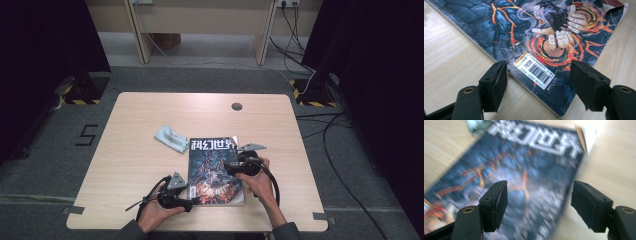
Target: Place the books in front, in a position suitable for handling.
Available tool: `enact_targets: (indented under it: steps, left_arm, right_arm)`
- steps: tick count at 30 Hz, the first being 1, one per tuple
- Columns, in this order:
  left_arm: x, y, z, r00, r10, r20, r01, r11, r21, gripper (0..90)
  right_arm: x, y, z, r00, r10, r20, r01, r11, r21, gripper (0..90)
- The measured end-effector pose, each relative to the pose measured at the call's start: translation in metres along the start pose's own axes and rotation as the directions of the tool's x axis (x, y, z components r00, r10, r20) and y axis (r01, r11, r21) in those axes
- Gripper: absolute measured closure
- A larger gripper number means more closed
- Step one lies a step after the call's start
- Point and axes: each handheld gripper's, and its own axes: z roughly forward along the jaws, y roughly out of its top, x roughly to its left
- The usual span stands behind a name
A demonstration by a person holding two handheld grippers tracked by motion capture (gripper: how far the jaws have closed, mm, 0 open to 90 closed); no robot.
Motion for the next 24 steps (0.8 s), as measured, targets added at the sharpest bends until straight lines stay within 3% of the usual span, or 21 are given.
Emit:
enact_targets:
  steps: [2,6,8,10,13,18,21,24]
  left_arm:
    - [-0.001,0.000,0.000,1.0000,0.002,0.004,-0.002,1.0000,-0.002,30.1]
    - [0.003,0.000,-0.003,1.0000,-0.008,0.002,0.008,0.9999,0.007,25.4]
    - [0.008,-0.003,-0.012,0.9992,-0.039,-0.001,0.039,0.9991,-0.016,23.5]
    - [0.010,-0.006,-0.016,0.9991,-0.043,0.000,0.043,0.9990,-0.014,21.3]
    - [0.020,-0.018,-0.032,0.9966,-0.081,-0.016,0.081,0.9966,-0.017,20.2]
    - [0.026,-0.026,-0.039,0.9931,-0.114,-0.024,0.114,0.9933,-0.021,19.9]
    - [0.025,-0.025,-0.039,0.9938,-0.110,-0.019,0.109,0.9938,-0.021,19.7]
    - [0.022,-0.025,-0.037,0.9954,-0.095,-0.012,0.095,0.9953,-0.015,19.6]
  right_arm:
    - [0.005,0.015,0.005,0.9994,-0.029,-0.017,0.029,0.999,-0.022,31.1]
    - [0.015,0.033,0.016,0.9963,-0.079,-0.036,0.078,0.997,-0.013,34.7]
    - [0.019,0.041,0.023,0.9935,-0.103,-0.049,0.102,0.995,-0.018,38.2]
    - [0.023,0.049,0.030,0.9904,-0.125,-0.059,0.124,0.992,-0.015,41.9]
    - [0.027,0.060,0.040,0.9866,-0.155,-0.053,0.154,0.988,-0.008,46.3]
    - [0.034,0.074,0.053,0.9790,-0.192,-0.068,0.191,0.981,-0.020,51.4]
    - [0.047,0.086,0.069,0.9720,-0.221,-0.079,0.222,0.975,0.002,55.3]
    - [0.055,0.094,0.082,0.9712,-0.216,-0.100,0.218,0.976,0.004,57.9]
